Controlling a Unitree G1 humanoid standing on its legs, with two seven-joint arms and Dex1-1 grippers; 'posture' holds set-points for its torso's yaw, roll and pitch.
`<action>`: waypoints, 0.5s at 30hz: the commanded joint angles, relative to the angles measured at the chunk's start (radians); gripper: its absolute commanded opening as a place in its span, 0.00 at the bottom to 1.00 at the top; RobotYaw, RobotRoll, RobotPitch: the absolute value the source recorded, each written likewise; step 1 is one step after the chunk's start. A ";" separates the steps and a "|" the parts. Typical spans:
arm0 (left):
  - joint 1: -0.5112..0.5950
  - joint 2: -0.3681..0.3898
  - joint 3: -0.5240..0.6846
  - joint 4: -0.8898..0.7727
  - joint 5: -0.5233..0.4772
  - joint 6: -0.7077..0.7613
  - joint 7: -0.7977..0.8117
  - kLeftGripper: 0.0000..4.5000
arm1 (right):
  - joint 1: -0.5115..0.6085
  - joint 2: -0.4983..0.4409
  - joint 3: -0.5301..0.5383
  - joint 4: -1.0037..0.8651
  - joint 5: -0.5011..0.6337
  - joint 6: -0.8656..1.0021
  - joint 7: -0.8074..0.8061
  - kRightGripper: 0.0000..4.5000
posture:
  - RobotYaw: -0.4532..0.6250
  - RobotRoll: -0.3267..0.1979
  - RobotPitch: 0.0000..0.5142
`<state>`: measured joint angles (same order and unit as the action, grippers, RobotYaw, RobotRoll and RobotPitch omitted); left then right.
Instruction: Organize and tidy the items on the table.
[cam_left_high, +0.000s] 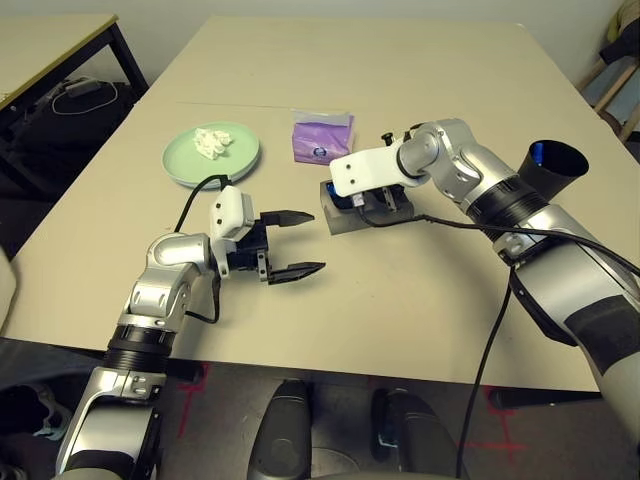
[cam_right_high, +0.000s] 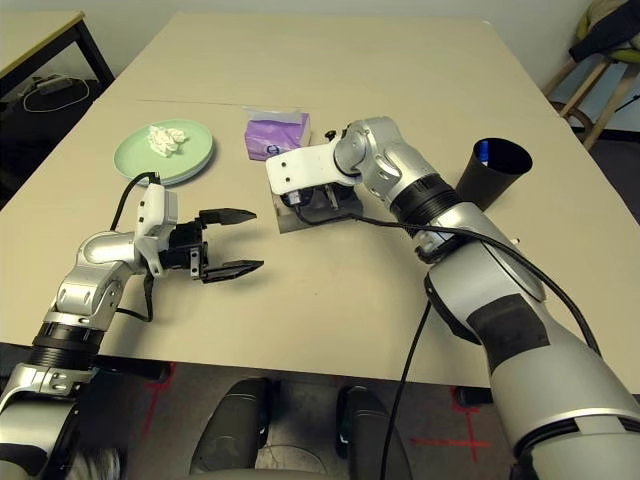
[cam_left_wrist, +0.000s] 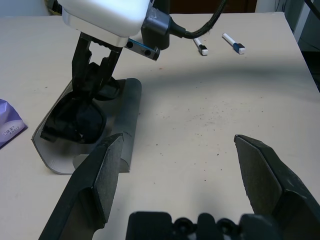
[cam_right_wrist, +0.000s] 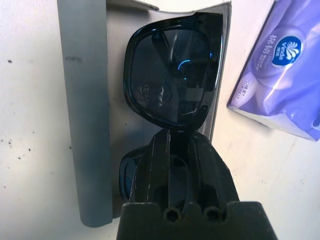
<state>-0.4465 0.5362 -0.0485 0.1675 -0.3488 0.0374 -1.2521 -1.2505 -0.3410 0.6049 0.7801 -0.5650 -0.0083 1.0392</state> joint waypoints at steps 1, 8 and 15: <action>0.013 0.015 0.000 -0.024 -0.005 0.008 -0.001 1.00 | -0.007 0.004 -0.005 0.005 -0.005 -0.006 -0.005 0.09 | 0.70 0.62 0.20; 0.021 0.018 0.001 -0.025 -0.006 0.004 -0.001 1.00 | 0.009 0.000 0.003 0.004 -0.013 -0.016 0.000 0.09 | 0.70 0.62 0.20; 0.024 0.022 0.000 -0.019 -0.006 -0.002 -0.001 1.00 | 0.029 -0.012 0.003 -0.018 -0.014 -0.030 0.031 0.09 | 0.70 0.62 0.20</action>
<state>-0.4287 0.5514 -0.0485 0.1662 -0.3493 0.0410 -1.2500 -1.2333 -0.3438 0.6050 0.7792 -0.5803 -0.0293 1.0568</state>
